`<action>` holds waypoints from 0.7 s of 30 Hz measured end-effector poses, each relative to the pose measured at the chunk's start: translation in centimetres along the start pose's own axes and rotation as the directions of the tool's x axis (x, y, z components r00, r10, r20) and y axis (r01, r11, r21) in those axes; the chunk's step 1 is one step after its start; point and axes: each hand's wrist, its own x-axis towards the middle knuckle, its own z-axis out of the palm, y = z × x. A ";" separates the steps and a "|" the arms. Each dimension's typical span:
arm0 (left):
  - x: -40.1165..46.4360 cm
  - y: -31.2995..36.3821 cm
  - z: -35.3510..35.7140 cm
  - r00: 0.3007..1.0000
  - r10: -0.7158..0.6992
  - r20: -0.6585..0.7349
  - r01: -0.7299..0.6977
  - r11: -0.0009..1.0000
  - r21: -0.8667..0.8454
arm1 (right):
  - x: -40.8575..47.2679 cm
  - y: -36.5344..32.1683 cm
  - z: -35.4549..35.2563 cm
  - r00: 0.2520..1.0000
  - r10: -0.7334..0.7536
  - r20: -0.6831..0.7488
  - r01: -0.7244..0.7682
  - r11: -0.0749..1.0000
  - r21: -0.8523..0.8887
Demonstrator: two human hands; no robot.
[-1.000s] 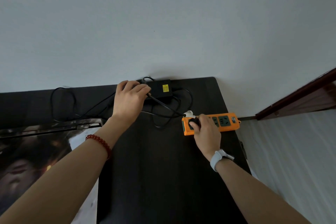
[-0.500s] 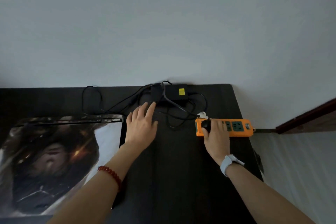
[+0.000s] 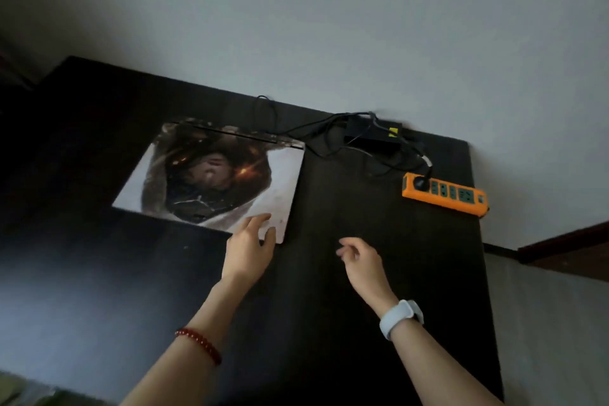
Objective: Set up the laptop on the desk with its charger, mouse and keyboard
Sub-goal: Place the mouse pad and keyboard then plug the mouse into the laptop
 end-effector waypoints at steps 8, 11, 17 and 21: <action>-13.6 -16.2 -15.8 0.888 -0.267 -0.375 0.255 0.963 -0.082 | -9.8 -8.9 18.7 0.916 -0.170 0.364 0.211 0.974 -0.077; -21.1 -23.2 -21.6 0.806 -0.389 -0.446 0.375 0.919 -0.123 | -14.7 -12.1 27.4 0.852 -0.215 0.477 0.291 0.952 -0.090; -37.5 -35.3 -29.8 0.549 -0.649 -0.526 0.633 0.734 -0.246 | -24.2 -16.6 43.2 0.598 -0.246 0.763 0.485 0.869 -0.100; -44.3 -40.5 -32.9 0.339 -0.792 -0.508 0.709 0.570 -0.416 | -28.9 -19.8 51.5 0.436 -0.202 0.877 0.613 0.780 -0.125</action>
